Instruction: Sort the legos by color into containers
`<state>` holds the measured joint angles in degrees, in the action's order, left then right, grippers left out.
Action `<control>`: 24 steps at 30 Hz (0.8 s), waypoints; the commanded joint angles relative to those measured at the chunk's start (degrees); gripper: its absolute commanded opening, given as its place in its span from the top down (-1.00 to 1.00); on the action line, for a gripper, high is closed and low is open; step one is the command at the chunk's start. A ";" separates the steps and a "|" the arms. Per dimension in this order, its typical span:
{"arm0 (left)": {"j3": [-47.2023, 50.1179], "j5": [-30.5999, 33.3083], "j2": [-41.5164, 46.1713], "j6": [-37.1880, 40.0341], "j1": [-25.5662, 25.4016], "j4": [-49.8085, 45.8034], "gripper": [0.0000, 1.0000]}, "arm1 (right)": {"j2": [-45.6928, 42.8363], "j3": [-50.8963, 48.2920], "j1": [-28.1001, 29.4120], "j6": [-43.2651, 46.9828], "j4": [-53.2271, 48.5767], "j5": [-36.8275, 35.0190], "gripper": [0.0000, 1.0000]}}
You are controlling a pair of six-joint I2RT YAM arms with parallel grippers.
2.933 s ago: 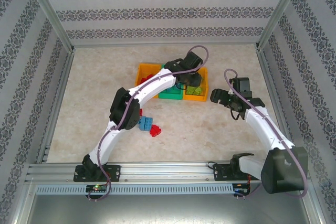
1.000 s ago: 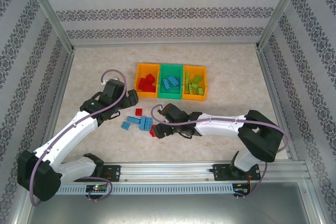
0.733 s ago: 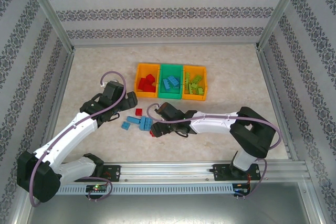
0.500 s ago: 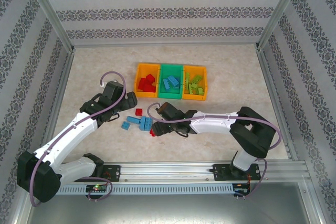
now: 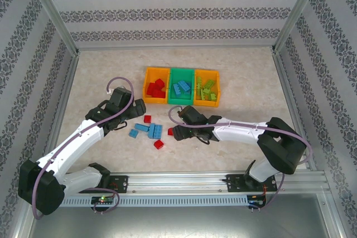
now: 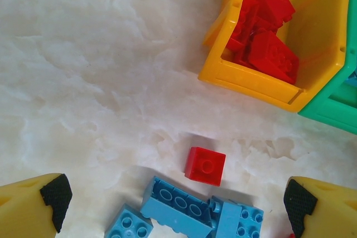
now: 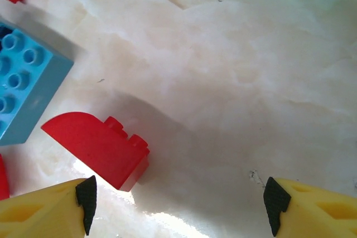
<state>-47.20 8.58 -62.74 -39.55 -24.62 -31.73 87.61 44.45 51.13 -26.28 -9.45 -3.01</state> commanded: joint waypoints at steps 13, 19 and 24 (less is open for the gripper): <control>1.60 -0.14 0.51 -0.91 0.80 -0.86 -0.99 | 5.78 5.18 0.37 16.47 -0.30 13.66 -0.75; 2.35 0.15 1.22 -1.21 0.79 -1.41 -0.99 | 9.57 7.94 0.32 23.49 -2.98 15.49 -0.75; 2.66 0.49 1.48 -1.33 0.88 -1.33 -0.99 | 13.02 10.92 0.37 27.01 -5.29 13.64 -0.60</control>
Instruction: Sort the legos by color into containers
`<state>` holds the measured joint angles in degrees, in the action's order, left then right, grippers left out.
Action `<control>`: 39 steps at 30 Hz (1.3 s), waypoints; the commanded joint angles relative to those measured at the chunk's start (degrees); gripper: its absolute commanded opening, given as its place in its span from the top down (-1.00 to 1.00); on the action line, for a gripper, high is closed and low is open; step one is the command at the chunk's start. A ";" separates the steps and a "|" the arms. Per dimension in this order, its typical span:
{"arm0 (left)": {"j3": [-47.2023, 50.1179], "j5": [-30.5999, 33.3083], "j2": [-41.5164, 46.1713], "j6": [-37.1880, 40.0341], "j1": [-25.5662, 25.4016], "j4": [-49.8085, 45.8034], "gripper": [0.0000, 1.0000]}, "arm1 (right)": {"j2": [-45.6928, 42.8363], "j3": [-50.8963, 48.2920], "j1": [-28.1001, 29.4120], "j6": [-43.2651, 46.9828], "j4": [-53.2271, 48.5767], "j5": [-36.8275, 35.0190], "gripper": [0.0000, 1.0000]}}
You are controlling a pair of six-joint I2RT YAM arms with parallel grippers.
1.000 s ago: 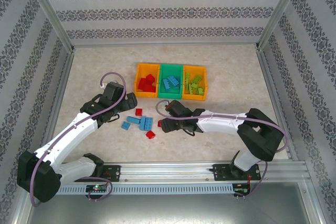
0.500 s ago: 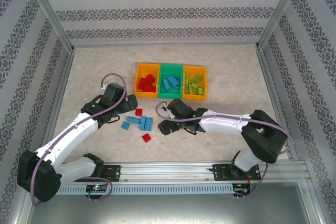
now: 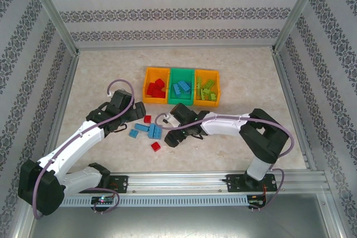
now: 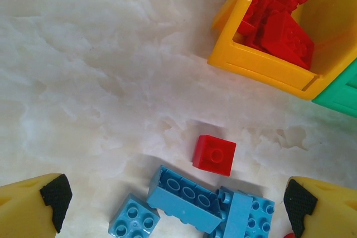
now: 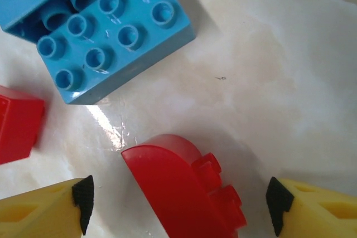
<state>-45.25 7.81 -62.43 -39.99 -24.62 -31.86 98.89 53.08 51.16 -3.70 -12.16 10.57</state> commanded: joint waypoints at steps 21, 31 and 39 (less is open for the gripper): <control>1.16 2.62 1.13 0.75 1.24 -4.36 -0.99 | -2.66 5.91 -4.52 -1.14 -0.93 3.07 0.45; -0.55 -2.04 -4.18 5.80 1.24 -3.74 -0.99 | 3.99 22.34 -11.03 -16.52 -2.50 4.61 0.46; -2.16 -5.77 -9.28 8.85 1.16 -2.28 -0.99 | 14.53 35.62 -12.77 -27.01 -4.70 3.44 0.44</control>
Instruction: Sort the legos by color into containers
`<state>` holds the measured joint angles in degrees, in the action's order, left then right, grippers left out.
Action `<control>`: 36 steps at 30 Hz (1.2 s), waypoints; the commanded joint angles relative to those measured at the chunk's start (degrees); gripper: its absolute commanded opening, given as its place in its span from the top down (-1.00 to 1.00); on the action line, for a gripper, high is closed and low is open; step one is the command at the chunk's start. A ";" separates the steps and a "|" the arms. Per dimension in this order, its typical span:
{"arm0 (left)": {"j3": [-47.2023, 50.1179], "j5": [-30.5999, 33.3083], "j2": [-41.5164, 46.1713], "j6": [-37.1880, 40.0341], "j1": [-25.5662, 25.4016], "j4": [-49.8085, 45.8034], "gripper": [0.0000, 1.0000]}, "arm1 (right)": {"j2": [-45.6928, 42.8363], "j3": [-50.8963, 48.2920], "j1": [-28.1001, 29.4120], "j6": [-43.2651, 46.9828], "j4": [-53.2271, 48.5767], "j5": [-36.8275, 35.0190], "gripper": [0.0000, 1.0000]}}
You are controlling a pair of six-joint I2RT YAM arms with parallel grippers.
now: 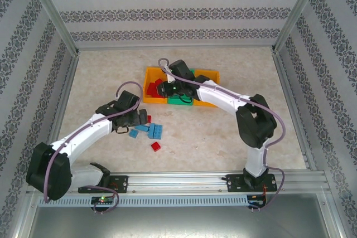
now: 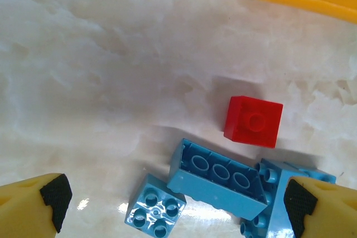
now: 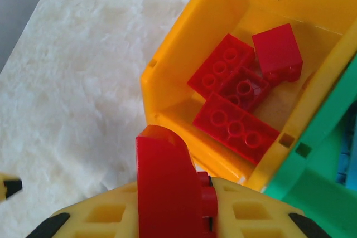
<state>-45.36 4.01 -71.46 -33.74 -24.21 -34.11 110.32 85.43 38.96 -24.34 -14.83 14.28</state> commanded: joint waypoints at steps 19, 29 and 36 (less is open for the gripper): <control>-8.02 -7.27 -11.83 5.15 -1.60 1.61 -0.94 | 15.70 18.49 -4.89 -17.05 -4.16 -0.09 -0.37; -12.41 -8.69 -19.89 5.58 -2.98 1.23 -0.74 | 6.15 10.68 -5.25 -15.56 -1.78 0.04 -0.46; -13.70 -7.24 -23.15 4.83 -2.96 0.95 -0.42 | -4.76 0.36 -6.52 -13.43 -1.11 -2.70 -0.48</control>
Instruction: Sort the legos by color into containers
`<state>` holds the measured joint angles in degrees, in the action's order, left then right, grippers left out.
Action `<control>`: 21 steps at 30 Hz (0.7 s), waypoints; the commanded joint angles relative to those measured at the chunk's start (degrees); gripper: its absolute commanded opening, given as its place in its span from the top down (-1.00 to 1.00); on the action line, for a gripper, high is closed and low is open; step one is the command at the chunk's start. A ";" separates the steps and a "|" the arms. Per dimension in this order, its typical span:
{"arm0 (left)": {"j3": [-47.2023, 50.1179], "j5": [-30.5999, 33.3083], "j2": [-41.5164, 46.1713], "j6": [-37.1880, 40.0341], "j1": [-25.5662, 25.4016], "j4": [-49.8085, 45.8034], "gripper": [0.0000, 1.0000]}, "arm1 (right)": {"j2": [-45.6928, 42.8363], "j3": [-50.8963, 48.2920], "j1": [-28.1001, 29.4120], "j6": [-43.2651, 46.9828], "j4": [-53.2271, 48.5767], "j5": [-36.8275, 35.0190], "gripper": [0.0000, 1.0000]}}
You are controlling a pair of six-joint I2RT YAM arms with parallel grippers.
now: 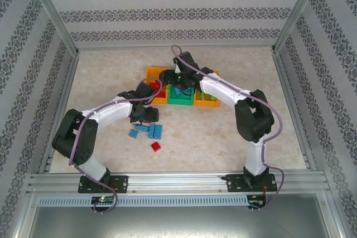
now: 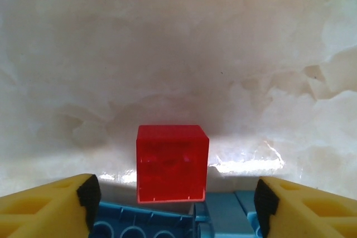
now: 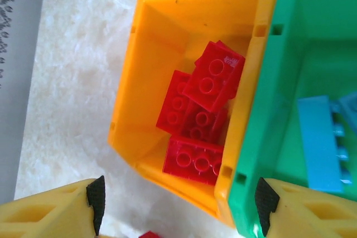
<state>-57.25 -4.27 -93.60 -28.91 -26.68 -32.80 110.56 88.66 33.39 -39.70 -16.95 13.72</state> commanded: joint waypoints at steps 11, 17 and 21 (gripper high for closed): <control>-5.44 1.59 -6.88 0.69 -0.54 -1.62 0.04 | -20.04 -16.58 -3.59 6.53 0.52 -6.40 -0.60; -5.85 1.20 -8.43 0.48 -0.42 -1.11 0.30 | -26.43 -24.16 -7.61 6.42 0.69 -6.84 -0.64; -6.01 1.54 -8.35 0.43 -0.48 -1.27 0.44 | -29.91 -28.04 -10.21 6.57 0.29 -6.52 -0.65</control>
<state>-62.50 -3.86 -100.95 -28.71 -26.68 -32.77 83.55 62.67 24.38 -34.22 -16.51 8.21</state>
